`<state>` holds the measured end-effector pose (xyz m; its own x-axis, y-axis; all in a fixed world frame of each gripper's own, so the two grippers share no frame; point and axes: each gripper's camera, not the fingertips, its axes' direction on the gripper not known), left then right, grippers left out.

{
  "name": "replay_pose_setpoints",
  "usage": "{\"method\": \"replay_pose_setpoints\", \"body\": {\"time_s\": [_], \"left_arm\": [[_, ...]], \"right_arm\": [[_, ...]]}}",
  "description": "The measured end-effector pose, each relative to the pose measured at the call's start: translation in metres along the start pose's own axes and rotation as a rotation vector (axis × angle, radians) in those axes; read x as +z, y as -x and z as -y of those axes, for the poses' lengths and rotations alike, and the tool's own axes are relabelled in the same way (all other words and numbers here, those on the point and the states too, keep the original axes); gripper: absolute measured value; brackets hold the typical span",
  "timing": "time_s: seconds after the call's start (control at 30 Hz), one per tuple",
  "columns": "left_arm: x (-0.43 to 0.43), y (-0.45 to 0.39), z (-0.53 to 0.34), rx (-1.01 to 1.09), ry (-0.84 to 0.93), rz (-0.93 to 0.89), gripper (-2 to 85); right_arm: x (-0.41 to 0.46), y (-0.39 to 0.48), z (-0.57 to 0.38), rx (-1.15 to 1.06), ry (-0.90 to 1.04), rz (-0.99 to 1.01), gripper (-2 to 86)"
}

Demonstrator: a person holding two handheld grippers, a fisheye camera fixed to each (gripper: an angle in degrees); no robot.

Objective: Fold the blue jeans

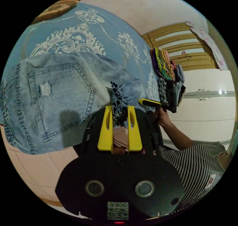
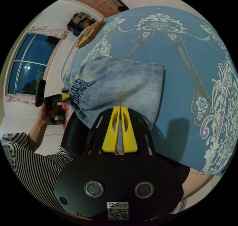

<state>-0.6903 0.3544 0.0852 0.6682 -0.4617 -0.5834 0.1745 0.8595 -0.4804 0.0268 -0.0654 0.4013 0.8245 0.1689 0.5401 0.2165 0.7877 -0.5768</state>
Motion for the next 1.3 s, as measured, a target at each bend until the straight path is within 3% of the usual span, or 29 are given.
{"method": "replay_pose_setpoints", "body": {"time_s": [0.13, 0.23, 0.47, 0.57, 0.67, 0.8, 1.07, 1.3], "left_arm": [[0.021, 0.011, -0.008, -0.08, 0.072, 0.01, 9.2], [0.017, 0.015, -0.024, -0.129, 0.0, -0.117, 9.1], [0.0, 0.005, -0.074, -0.259, -0.112, 0.118, 6.8], [0.011, 0.012, -0.089, -0.316, -0.08, 0.258, 3.3], [0.024, 0.006, -0.09, -0.286, -0.035, 0.297, 1.1], [0.038, -0.033, -0.088, -0.153, 0.058, 0.497, 0.4], [0.062, -0.102, -0.114, -0.198, -0.035, 0.53, 1.2], [0.108, -0.222, -0.127, 0.061, -0.161, 0.274, 7.7]], "right_arm": [[-0.002, -0.027, -0.003, 0.043, 0.008, 0.024, 0.0], [-0.007, -0.041, -0.005, 0.075, 0.002, 0.053, 0.0], [-0.026, -0.06, -0.02, 0.056, -0.03, 0.038, 0.1], [-0.026, -0.071, -0.023, 0.059, 0.004, 0.006, 0.1], [-0.027, -0.083, -0.026, 0.063, 0.008, -0.009, 0.1], [-0.033, -0.095, -0.029, 0.059, 0.02, -0.027, 0.1], [-0.063, -0.129, -0.047, 0.071, -0.025, -0.032, 0.8], [-0.104, -0.184, -0.087, 0.217, -0.147, 0.04, 6.3]]}}
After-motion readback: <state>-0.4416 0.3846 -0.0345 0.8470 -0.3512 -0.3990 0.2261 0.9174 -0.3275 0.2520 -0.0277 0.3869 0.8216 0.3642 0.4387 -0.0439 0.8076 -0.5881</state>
